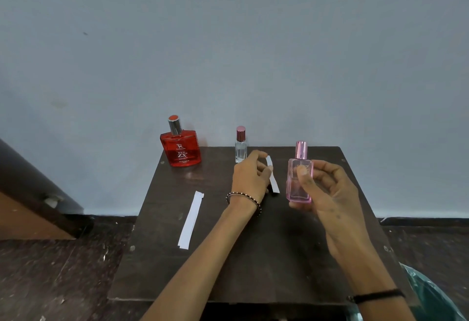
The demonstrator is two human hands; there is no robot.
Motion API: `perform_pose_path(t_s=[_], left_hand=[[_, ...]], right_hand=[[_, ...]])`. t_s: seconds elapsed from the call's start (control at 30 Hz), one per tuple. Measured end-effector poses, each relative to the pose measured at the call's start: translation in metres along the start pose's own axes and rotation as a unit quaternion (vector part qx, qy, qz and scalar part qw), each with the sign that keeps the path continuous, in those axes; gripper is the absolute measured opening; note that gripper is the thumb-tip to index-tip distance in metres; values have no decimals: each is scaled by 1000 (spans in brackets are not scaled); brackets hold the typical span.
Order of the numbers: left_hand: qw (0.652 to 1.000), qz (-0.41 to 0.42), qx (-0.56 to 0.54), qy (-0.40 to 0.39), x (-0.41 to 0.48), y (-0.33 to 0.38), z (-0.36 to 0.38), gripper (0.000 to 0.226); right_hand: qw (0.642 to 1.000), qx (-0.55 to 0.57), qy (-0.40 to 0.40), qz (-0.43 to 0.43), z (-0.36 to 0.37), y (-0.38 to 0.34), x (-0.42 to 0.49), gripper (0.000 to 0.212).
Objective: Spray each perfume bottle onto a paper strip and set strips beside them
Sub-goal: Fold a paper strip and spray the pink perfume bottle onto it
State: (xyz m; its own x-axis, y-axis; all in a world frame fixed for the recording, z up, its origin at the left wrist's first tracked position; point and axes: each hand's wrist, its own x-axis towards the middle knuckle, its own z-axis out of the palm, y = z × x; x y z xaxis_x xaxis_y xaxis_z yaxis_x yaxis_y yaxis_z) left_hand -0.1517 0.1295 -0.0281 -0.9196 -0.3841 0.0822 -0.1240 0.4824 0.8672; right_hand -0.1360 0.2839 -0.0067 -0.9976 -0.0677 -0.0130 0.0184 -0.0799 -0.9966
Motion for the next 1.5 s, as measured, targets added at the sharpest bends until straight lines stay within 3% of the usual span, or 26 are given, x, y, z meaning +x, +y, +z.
perform_pose_path(t_s=[0.13, 0.7, 1.0, 1.27, 1.5], left_hand=[[994, 36, 98, 25, 2, -1, 4, 13], [957, 78, 272, -67, 0, -6, 5, 38], [978, 102, 179, -16, -5, -8, -9, 31], [984, 85, 159, -3, -16, -16, -35, 21], [986, 74, 148, 8, -15, -19, -41, 20]], right_hand=[[1000, -5, 0, -5, 1, 3, 2, 45], [999, -30, -19, -24, 6, 5, 2, 44], [996, -64, -43, -40, 5, 6, 6, 36], [982, -157, -56, -89, 23, 3, 41, 32], [973, -187, -106, -82, 39, 9, 83, 34]])
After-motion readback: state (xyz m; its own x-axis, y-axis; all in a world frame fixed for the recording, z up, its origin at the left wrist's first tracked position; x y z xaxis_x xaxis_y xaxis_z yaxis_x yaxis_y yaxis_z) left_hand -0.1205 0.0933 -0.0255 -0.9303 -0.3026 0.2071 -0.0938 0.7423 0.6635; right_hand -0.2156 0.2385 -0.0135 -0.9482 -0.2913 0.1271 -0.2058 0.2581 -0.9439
